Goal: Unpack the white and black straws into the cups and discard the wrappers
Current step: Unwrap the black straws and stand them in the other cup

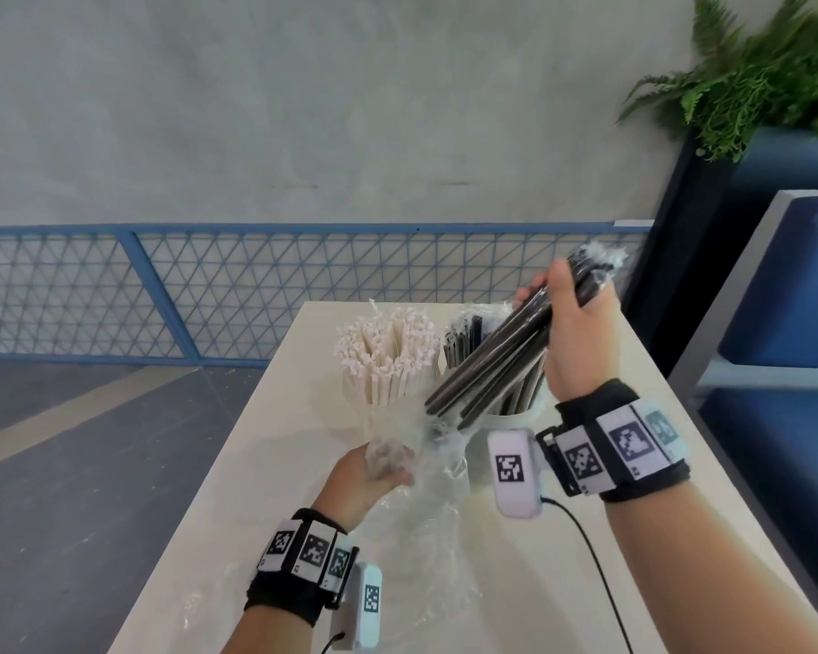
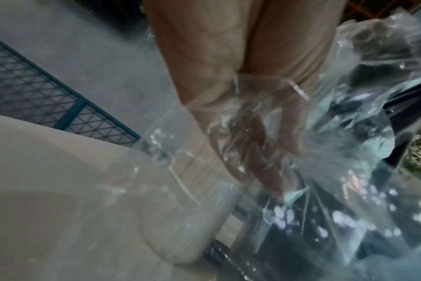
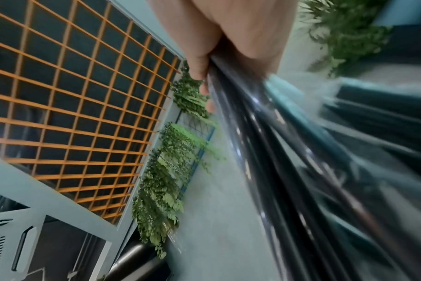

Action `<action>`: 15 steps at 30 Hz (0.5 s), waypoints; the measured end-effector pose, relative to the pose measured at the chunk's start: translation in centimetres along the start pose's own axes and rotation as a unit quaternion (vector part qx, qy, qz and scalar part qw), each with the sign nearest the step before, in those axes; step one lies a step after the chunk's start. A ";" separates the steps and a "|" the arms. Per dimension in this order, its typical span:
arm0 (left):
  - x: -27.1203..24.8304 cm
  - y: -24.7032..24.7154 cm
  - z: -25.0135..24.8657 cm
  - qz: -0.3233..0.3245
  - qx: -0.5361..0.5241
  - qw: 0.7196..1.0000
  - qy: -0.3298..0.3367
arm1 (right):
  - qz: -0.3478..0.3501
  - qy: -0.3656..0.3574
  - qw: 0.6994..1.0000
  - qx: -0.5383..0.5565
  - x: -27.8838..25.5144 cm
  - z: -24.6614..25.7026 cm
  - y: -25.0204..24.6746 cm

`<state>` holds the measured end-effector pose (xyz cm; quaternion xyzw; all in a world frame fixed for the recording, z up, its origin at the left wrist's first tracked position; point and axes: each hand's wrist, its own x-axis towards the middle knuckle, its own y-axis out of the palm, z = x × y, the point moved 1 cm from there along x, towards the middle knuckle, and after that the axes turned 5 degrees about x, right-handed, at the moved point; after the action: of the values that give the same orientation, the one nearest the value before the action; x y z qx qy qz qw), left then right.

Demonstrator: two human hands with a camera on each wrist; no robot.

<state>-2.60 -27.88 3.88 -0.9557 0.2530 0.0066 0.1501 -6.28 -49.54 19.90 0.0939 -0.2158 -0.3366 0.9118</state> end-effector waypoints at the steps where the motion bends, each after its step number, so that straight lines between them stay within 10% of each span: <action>1: 0.0 -0.1 0.0 -0.005 0.000 1.000 -0.004 | -0.011 -0.018 1.000 -0.001 0.5 0.6 -0.1; 8: -0.5 -1.2 -0.2 -0.033 -0.004 0.999 0.007 | -0.029 -0.140 0.985 -0.099 1.4 2.5 -0.3; 15: -1.1 -1.7 -2.0 -0.068 -0.110 0.991 0.026 | 0.084 -0.037 0.977 -0.194 -0.2 -3.6 0.5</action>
<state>-2.85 -26.48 6.35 -0.9812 0.1893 -0.0010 0.0378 -4.52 -48.94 16.74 -0.1157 -0.1871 -0.2977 0.9290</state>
